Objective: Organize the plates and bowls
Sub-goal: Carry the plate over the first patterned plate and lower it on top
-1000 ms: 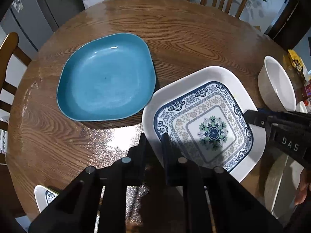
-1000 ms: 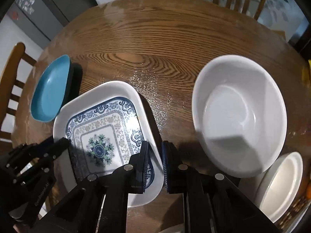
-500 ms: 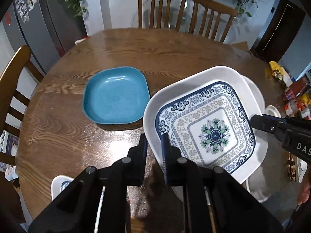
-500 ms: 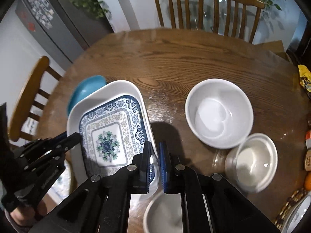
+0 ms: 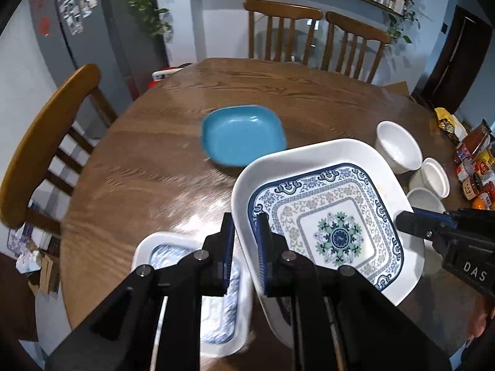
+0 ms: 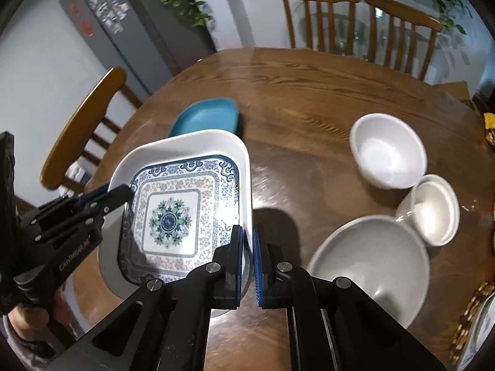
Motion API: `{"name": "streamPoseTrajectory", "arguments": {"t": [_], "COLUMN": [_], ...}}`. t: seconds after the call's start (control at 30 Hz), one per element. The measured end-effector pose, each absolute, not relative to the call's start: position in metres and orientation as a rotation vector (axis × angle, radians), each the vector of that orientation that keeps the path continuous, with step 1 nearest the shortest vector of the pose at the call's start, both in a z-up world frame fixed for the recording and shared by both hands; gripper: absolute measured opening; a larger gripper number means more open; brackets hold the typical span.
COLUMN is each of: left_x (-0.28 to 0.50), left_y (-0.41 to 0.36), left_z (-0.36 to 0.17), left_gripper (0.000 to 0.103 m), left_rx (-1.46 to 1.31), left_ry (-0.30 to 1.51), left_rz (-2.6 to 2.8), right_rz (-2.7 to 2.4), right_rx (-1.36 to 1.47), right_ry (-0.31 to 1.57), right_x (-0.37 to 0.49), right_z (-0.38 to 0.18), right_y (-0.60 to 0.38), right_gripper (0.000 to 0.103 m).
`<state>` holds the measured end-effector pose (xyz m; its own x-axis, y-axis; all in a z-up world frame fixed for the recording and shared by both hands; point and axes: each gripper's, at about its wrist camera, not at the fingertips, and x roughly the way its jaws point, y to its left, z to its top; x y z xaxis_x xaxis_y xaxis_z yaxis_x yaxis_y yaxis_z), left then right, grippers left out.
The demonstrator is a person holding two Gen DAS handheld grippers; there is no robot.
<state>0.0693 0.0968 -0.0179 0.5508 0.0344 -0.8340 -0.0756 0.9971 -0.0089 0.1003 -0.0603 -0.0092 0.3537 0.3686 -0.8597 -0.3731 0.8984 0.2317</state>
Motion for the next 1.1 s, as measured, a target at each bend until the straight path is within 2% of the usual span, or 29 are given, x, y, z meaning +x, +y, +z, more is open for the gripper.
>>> {"name": "streamPoseTrajectory", "arguments": {"t": [0.6, 1.1], "left_x": [0.029, 0.049], "left_y": [0.191, 0.202], "left_z": [-0.041, -0.087], "left_gripper": [0.011, 0.011], "left_rx": [-0.023, 0.051], "left_ry": [1.036, 1.172], "left_rz": [0.275, 0.24], "right_rz": [0.695, 0.672], "right_rx": [-0.016, 0.037], "right_ry": [1.231, 1.348], "right_x": [0.059, 0.05], "right_z": [-0.052, -0.091], "right_y": [0.048, 0.064], "right_gripper": [0.008, 0.008]}}
